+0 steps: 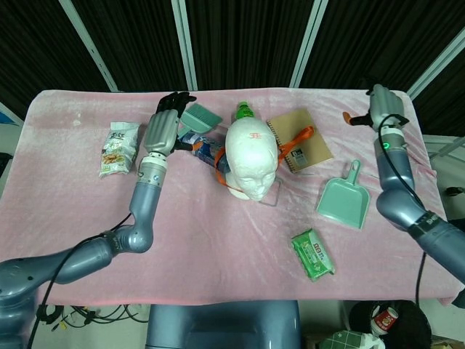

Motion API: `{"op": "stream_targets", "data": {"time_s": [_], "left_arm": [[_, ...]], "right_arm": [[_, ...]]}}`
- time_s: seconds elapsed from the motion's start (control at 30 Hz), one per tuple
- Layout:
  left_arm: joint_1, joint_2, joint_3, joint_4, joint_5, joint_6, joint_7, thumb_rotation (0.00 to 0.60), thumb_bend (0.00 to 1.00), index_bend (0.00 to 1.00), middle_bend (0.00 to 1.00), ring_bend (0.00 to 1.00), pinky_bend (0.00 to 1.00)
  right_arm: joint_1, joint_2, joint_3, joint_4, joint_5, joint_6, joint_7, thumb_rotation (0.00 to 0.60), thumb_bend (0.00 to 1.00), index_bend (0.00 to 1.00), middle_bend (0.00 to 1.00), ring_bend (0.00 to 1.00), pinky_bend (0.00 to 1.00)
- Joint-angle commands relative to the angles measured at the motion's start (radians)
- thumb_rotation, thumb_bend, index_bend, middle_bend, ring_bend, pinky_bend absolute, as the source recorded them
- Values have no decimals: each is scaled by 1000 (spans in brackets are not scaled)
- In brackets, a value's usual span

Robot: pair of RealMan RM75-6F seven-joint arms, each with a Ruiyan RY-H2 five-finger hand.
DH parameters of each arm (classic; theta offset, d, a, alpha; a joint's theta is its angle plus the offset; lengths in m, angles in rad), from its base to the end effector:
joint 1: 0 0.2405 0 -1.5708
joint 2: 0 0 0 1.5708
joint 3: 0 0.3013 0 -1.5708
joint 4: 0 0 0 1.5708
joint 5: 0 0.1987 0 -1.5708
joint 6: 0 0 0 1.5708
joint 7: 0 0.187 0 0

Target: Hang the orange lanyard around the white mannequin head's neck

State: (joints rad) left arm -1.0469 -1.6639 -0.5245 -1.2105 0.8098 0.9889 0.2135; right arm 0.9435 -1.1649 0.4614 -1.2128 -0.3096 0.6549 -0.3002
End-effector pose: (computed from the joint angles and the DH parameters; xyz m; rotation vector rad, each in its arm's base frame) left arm -0.0554 0.5360 0.0392 -1.4103 -1.0964 -1.3348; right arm -0.2102 -0.5606 0.2257 1.1431 -1.2618 0.9553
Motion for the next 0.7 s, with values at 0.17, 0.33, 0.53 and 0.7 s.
{"op": "stream_targets", "data": {"time_s": [0.17, 0.33, 0.53, 0.7], "left_arm": [[223, 353, 85, -461, 38, 77, 82, 600, 76, 211, 123, 0, 0], [307, 474, 151, -592, 108, 157, 154, 600, 82, 217, 123, 0, 0], [456, 642, 243, -832, 148, 257, 173, 600, 84, 217, 123, 0, 0], [601, 752, 344, -933, 258, 335, 112, 600, 85, 218, 123, 0, 0]], "right_arm": [[-166, 154, -151, -233, -169, 116, -45, 600, 390, 164, 259, 378, 329], [-228, 189, -210, -341, -244, 224, -78, 600, 414, 164, 351, 455, 423], [-301, 196, -287, -472, -340, 375, -133, 600, 520, 209, 582, 654, 604], [-364, 185, -331, -606, -408, 474, -138, 600, 659, 251, 805, 847, 767]]}}
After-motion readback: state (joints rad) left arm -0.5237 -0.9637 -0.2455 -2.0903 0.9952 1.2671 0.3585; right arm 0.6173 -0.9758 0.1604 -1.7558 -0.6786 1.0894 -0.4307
